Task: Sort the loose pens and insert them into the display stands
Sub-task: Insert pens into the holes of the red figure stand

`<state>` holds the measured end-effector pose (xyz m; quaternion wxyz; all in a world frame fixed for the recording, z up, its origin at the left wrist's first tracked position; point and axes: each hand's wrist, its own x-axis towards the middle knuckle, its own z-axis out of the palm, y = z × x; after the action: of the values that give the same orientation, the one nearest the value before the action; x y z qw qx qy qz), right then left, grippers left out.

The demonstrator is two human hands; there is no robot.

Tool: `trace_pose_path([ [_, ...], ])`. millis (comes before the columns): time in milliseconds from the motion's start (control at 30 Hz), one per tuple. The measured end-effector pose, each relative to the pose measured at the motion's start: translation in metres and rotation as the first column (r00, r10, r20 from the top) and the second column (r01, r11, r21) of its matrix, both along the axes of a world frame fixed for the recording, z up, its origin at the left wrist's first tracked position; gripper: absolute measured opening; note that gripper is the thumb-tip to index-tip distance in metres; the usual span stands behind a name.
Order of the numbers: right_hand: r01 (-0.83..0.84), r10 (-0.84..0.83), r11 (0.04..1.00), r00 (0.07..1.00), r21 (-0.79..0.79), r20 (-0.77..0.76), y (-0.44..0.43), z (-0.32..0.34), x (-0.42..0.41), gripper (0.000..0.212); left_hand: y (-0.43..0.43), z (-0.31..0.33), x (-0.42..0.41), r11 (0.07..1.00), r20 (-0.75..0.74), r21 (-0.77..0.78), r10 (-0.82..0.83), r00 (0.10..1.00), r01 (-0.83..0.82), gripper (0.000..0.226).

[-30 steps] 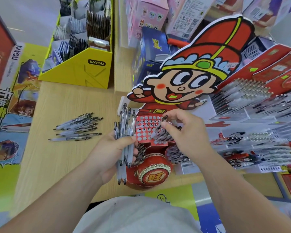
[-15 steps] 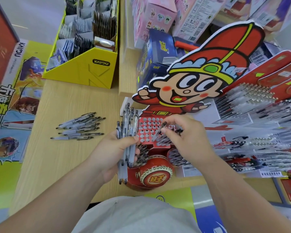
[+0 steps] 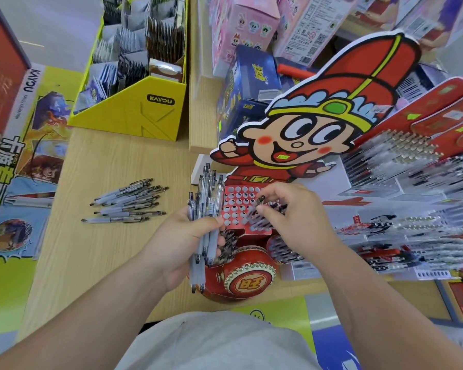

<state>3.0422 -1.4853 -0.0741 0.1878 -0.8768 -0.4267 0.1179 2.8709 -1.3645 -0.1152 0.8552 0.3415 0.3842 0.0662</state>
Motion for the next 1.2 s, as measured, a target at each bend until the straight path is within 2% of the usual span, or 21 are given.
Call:
trace_pose_path([
  [300,0.023,-0.023,1.0,1.0,-0.014,0.009,-0.005,0.0,0.004,0.016,-0.002,-0.002,-0.001,1.0,-0.017,-0.012,-0.002,1.0,0.002,0.026],
  [633,0.037,-0.034,0.994,0.999,-0.105,0.036,-0.002,-0.001,0.003,0.02,-0.006,0.008,0.002,1.0,0.028,-0.016,-0.013,1.0,0.013,0.02],
  [800,0.036,-0.035,0.995,0.999,-0.089,0.016,-0.008,0.0,0.002,0.022,-0.01,0.019,0.004,0.996,0.114,0.029,-0.089,0.989,0.086,0.032],
  [900,0.018,-0.017,0.999,0.999,-0.027,0.031,-0.011,0.004,0.0,0.029,-0.013,0.025,0.008,0.982,0.173,0.073,-0.183,0.968,0.173,0.025],
  [1000,0.074,-0.052,0.982,0.991,0.173,-0.127,-0.015,0.024,-0.005,0.021,-0.018,0.031,0.011,0.965,0.208,0.117,-0.255,0.944,0.234,0.025],
  [1067,0.131,-0.056,0.96,0.956,0.247,-0.289,-0.019,0.035,-0.007,0.025,-0.021,0.038,0.014,0.953,0.219,0.143,-0.295,0.93,0.268,0.03],
  [1133,0.177,-0.021,0.944,0.875,0.278,-0.484,-0.023,0.041,-0.005,0.025,-0.024,0.045,0.018,0.942,0.221,0.164,-0.325,0.92,0.293,0.028],
  [1200,0.244,0.036,0.916,0.742,0.319,-0.669,-0.028,0.043,0.0,0.02,-0.028,0.051,0.024,0.936,0.217,0.181,-0.337,0.916,0.302,0.025],
])
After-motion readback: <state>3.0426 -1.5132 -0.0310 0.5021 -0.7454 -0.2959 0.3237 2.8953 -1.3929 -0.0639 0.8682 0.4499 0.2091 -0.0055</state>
